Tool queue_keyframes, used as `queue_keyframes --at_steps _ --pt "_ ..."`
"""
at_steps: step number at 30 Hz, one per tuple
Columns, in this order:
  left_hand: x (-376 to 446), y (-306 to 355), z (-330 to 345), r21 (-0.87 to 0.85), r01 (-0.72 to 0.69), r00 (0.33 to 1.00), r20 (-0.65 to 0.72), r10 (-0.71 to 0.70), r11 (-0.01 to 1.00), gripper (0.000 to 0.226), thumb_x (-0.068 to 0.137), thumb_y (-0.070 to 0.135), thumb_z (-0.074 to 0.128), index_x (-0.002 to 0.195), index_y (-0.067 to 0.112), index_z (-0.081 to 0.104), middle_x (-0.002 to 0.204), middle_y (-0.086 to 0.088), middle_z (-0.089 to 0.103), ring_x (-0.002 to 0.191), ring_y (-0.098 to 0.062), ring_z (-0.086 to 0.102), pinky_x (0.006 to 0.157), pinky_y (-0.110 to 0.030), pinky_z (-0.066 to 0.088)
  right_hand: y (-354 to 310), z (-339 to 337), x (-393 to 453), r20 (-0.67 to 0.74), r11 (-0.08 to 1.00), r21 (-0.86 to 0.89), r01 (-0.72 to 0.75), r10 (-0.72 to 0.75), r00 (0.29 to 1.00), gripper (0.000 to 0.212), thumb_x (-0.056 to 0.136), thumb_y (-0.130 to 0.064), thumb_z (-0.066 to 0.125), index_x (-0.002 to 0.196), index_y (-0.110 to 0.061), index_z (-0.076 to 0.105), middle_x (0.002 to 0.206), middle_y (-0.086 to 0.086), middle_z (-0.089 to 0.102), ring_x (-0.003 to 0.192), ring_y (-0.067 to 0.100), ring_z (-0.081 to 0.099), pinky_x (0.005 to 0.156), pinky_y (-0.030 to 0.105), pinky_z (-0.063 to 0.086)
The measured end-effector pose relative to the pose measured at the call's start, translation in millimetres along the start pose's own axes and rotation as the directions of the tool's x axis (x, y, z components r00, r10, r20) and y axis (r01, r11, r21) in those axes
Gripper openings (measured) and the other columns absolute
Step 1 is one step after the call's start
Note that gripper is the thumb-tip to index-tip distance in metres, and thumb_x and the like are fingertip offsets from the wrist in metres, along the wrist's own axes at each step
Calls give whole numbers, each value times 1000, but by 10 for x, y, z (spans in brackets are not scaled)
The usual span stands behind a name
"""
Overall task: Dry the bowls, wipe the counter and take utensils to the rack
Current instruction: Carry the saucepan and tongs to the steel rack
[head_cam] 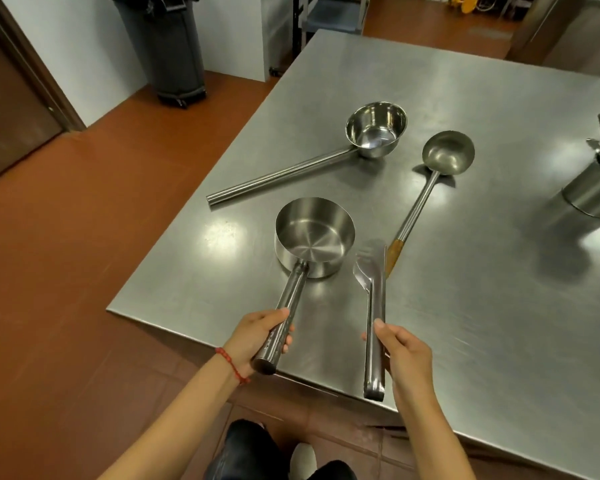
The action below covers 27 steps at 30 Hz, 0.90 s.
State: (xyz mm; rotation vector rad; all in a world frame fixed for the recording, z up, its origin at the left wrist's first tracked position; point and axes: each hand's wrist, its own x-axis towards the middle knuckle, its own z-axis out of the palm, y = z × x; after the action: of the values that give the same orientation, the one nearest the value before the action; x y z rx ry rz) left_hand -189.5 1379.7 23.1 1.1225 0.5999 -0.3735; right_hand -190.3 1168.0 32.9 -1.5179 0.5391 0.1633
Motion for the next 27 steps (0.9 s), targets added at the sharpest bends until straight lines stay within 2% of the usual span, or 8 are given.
queue_keyframes --at_steps 4,8,12,17,23,25,27 --pt "-176 -95 -199 -26 -94 994 -53 93 995 16 89 8 52 78 -3 56 54 -9 59 39 -14 53 37 -20 45 -93 145 -45 94 999 -36 30 -26 995 19 84 -19 65 69 -11 72 70 9 74 72 25 64 68 31 51" --pt "-386 -20 -536 -59 -199 975 -116 191 978 13 88 5 51 81 -5 55 58 -11 58 39 -16 53 36 -20 44 -184 517 -137 192 995 -79 55 -39 981 21 85 -19 64 66 -12 71 73 12 73 73 23 62 67 29 50" --pt "-613 94 -1012 -106 -276 950 -184 254 955 13 88 4 51 83 -7 56 61 -15 54 38 -16 52 35 -20 43 -210 1112 -277 299 992 -105 63 -29 954 19 84 -18 65 66 -13 70 74 13 73 75 24 61 74 35 48" --pt "-875 278 -1924 -141 -366 900 -307 311 920 14 88 5 51 84 -5 60 59 -11 59 38 -16 52 34 -21 44 -160 2153 -517 433 984 -147 97 -24 901 17 85 -20 64 70 -13 70 76 12 74 72 21 63 69 31 49" --pt "-1201 511 -3339 -169 -439 817 -484 313 883 14 81 9 57 82 -4 60 52 -10 59 36 -18 51 34 -21 45 28 3720 -955 558 970 -195 142 -9 830 22 84 -20 65 64 -14 73 70 8 73 62 17 63 58 26 51" --pt "-1313 577 -3746 -158 -456 782 -542 309 876 15 80 10 58 77 -4 61 50 -11 58 36 -19 51 34 -22 45 71 4193 -1115 595 972 -202 118 27 803 22 83 -19 66 63 -13 73 70 12 72 58 20 61 55 29 52" --pt "-1419 631 -4090 -175 -481 741 -605 292 859 13 82 9 57 75 -2 62 51 -10 60 37 -18 52 34 -22 45 116 4599 -1266 636 963 -238 128 55 770 22 83 -19 66 63 -14 73 74 14 73 62 21 61 58 31 51"
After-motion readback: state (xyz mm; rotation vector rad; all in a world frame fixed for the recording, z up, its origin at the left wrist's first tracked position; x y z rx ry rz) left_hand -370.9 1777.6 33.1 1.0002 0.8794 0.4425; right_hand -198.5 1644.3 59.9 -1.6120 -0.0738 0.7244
